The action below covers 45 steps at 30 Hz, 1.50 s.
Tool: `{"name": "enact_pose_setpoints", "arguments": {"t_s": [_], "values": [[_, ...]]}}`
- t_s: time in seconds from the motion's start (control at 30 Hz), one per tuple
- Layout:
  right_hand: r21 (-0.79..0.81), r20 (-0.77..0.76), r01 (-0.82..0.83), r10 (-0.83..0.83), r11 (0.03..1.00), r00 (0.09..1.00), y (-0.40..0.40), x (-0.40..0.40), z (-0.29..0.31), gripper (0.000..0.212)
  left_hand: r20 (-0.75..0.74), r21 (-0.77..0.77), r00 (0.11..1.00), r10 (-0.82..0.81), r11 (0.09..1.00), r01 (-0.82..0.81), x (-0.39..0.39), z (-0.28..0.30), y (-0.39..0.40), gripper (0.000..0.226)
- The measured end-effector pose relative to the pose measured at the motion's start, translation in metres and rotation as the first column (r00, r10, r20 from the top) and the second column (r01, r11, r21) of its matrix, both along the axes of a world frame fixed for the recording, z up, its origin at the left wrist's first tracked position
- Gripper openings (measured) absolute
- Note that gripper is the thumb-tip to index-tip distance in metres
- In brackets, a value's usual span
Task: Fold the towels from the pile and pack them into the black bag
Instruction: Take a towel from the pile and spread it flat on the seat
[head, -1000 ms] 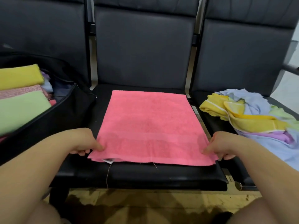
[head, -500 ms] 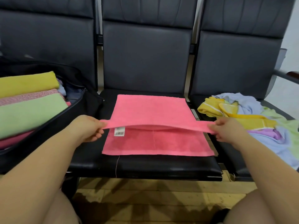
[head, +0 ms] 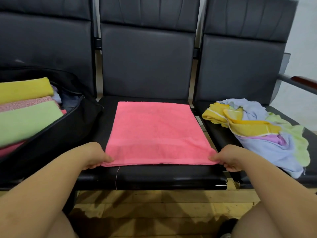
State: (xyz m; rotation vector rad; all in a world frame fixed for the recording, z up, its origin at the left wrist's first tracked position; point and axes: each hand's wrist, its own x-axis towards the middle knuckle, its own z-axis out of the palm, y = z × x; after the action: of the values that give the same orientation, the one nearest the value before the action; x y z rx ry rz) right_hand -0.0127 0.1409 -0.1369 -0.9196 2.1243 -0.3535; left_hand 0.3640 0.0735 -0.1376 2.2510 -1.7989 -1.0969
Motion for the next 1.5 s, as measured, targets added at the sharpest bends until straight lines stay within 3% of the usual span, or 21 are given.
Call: {"name": "enact_pose_setpoints", "arguments": {"t_s": [0.07, 0.13, 0.27, 0.37, 0.5, 0.6, 0.7, 0.77, 0.9, 1.03, 1.1, 1.17, 1.23, 1.37, 1.5], "values": [[-0.024, 0.058, 0.005, -0.004, 1.000, 0.998, 0.000, 0.000, 0.001, 0.022, -0.037, 0.043, 0.999, 0.020, 0.999, -0.018, -0.001, 0.001, 0.002, 0.035], [-0.082, 0.207, 0.061, -0.043, 0.995, 0.977, -0.001, -0.001, 0.004, 0.016, -0.170, 0.110, 0.982, 0.087, 0.992, -0.069, -0.001, 0.003, 0.003, 0.027], [-0.141, 0.569, 0.204, -0.089, 0.969, 0.818, 0.005, -0.004, 0.013, 0.006, -0.527, 0.106, 0.823, 0.211, 0.977, -0.183, 0.005, 0.012, 0.003, 0.021], [-0.232, 0.640, 0.243, -0.040, 0.942, 0.767, 0.013, -0.006, 0.020, 0.016, -0.652, 0.036, 0.732, 0.195, 0.973, -0.228, 0.009, 0.022, 0.009, 0.018], [-0.408, 0.691, 0.325, 0.056, 0.853, 0.721, 0.020, -0.002, 0.059, 0.014, -0.819, -0.090, 0.568, 0.077, 0.961, -0.261, 0.012, 0.062, 0.017, 0.017], [-0.521, 0.743, 0.381, 0.186, 0.764, 0.643, 0.023, 0.003, 0.117, 0.012, -0.933, -0.158, 0.357, -0.044, 0.942, -0.296, 0.018, 0.121, 0.022, 0.015], [-0.640, 0.742, 0.438, 0.363, 0.631, 0.563, 0.025, 0.005, 0.179, 0.045, -0.949, -0.291, 0.209, -0.237, 0.914, -0.283, 0.026, 0.176, 0.028, 0.047], [-0.688, 0.721, 0.470, 0.446, 0.554, 0.530, 0.025, 0.005, 0.210, 0.061, -0.931, -0.360, 0.177, -0.319, 0.880, -0.309, 0.029, 0.205, 0.030, 0.032], [-0.707, 0.707, 0.485, 0.483, 0.516, 0.517, 0.008, 0.007, 0.222, 0.063, -0.930, -0.364, 0.187, -0.316, 0.856, -0.366, 0.026, 0.223, 0.023, 0.029], [-0.626, 0.762, 0.479, 0.353, 0.615, 0.542, -0.026, 0.010, 0.163, 0.067, -0.955, -0.143, 0.295, -0.020, 0.905, -0.401, 0.019, 0.166, -0.010, 0.012], [-0.555, 0.800, 0.501, 0.262, 0.663, 0.540, -0.039, 0.014, 0.126, 0.047, -0.947, -0.017, 0.299, 0.116, 0.912, -0.410, 0.018, 0.124, -0.026, 0.018], [-0.498, 0.824, 0.544, 0.174, 0.675, 0.539, -0.051, 0.016, 0.090, 0.008, -0.935, 0.068, 0.293, 0.197, 0.915, -0.398, 0.018, 0.085, -0.041, 0.018], [-0.467, 0.824, 0.556, 0.109, 0.688, 0.556, -0.066, 0.013, 0.061, 0.014, -0.916, 0.120, 0.316, 0.246, 0.922, -0.368, 0.017, 0.059, -0.056, 0.018], [-0.500, 0.782, 0.538, 0.086, 0.679, 0.618, -0.099, 0.011, 0.046, 0.016, -0.893, 0.120, 0.374, 0.250, 0.934, -0.337, 0.019, 0.048, -0.092, 0.019], [-0.555, 0.770, 0.553, 0.132, 0.621, 0.624, -0.128, 0.010, 0.048, 0.016, -0.933, 0.047, 0.325, 0.156, 0.947, -0.317, 0.016, 0.052, -0.117, 0.004]]}}
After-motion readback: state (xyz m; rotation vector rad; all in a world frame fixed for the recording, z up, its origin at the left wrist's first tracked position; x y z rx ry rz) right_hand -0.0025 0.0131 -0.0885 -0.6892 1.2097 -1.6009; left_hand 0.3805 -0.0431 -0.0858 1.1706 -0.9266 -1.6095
